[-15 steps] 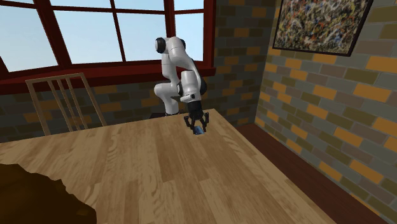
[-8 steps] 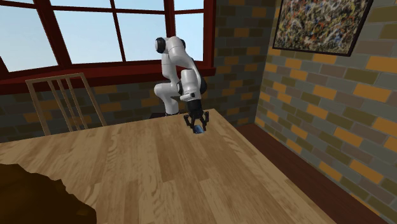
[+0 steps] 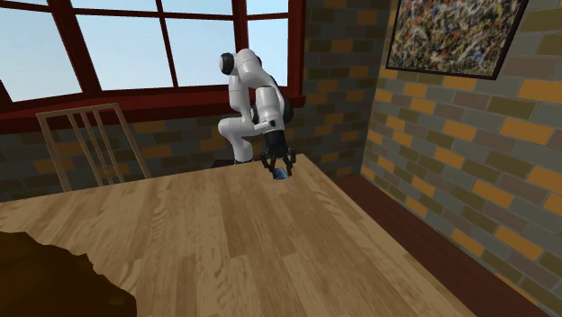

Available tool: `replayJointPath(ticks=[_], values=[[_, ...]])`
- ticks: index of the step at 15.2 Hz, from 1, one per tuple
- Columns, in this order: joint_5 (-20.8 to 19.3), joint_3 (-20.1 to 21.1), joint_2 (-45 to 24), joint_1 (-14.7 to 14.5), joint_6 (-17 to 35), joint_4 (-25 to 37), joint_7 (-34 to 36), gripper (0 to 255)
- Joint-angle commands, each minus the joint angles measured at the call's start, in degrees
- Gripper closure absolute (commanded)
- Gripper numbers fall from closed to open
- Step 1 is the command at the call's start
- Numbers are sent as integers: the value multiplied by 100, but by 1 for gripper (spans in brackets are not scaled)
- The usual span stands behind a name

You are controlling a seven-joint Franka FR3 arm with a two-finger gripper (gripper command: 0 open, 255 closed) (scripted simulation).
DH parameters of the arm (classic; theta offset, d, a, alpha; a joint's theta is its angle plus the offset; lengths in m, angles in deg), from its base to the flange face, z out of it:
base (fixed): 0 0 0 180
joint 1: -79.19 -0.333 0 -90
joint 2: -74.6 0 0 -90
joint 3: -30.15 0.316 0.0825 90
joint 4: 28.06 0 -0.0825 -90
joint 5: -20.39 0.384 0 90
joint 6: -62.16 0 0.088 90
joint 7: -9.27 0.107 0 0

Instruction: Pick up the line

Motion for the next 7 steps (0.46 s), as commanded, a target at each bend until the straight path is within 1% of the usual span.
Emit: replayJointPath(ticks=[1,5,7], values=[[10,-25,80,-9,-171,89,-14,255],[26,-75,244,-25,-522,277,-36,255],[26,-77,250,-26,-535,284,-37,255]])
